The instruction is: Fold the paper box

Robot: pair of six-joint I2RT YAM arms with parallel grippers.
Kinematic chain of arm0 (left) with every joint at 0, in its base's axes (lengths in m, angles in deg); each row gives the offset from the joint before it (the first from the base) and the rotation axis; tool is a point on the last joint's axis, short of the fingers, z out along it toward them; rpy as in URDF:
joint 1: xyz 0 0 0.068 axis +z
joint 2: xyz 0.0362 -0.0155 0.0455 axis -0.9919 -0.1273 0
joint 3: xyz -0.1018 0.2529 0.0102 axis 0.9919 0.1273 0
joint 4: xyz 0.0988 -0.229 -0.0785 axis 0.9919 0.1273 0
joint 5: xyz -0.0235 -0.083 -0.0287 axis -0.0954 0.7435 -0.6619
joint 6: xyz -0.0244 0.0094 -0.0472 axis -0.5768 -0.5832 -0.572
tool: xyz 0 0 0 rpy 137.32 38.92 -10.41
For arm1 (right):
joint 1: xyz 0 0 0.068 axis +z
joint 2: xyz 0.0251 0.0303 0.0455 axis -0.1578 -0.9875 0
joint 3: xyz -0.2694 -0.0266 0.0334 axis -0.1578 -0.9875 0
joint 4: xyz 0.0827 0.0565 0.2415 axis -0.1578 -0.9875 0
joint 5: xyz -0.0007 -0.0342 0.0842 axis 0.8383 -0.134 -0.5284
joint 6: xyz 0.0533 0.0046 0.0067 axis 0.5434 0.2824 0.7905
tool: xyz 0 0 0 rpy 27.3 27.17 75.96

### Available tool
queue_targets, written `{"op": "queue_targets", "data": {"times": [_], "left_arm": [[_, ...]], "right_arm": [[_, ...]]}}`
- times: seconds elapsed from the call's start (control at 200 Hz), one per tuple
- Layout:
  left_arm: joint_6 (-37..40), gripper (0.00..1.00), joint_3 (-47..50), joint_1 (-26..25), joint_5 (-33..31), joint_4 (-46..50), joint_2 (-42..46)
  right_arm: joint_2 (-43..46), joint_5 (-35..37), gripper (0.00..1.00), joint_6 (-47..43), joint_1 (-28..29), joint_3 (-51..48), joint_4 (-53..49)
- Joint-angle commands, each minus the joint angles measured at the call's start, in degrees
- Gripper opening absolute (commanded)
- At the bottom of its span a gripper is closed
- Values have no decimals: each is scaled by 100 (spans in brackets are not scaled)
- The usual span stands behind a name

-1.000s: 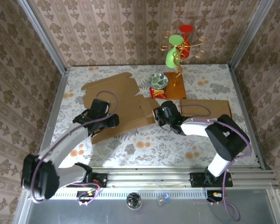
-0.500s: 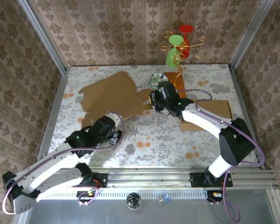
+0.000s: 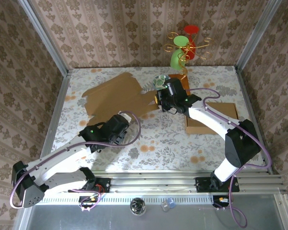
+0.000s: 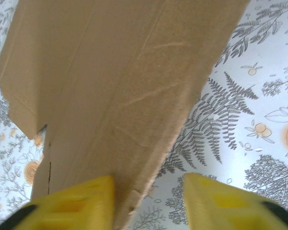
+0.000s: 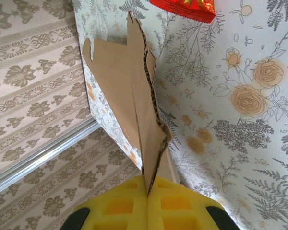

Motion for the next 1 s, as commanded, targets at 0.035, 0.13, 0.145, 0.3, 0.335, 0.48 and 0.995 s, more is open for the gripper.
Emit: {"op": "queue_targets", "data": {"times": [0.035,0.13,0.145,0.3,0.335,0.48,0.995], "left_arm": [[296,25,-293,-39,-232,224,-70],[513,1,-336,-36,-140,220,-57],[527,0,-346,-36,-129,215,-55],[655,0,-464,-39,-74,185,-44],[662,0,-514,-36,-94,189,-54],[655,0,-817,-43,-186,332,-218],[801,0,-1423,137,73,383,-678]], "right_arm": [[-48,-131,0,91,-76,243,-230],[-40,-169,0,83,-116,282,-202],[-40,-181,0,82,-117,289,-191],[-27,-264,0,-56,-147,403,-183],[-8,-274,1,-135,-160,455,-244],[356,-45,35,-644,-224,640,-609],[1543,709,59,-577,902,91,-1093]]}}
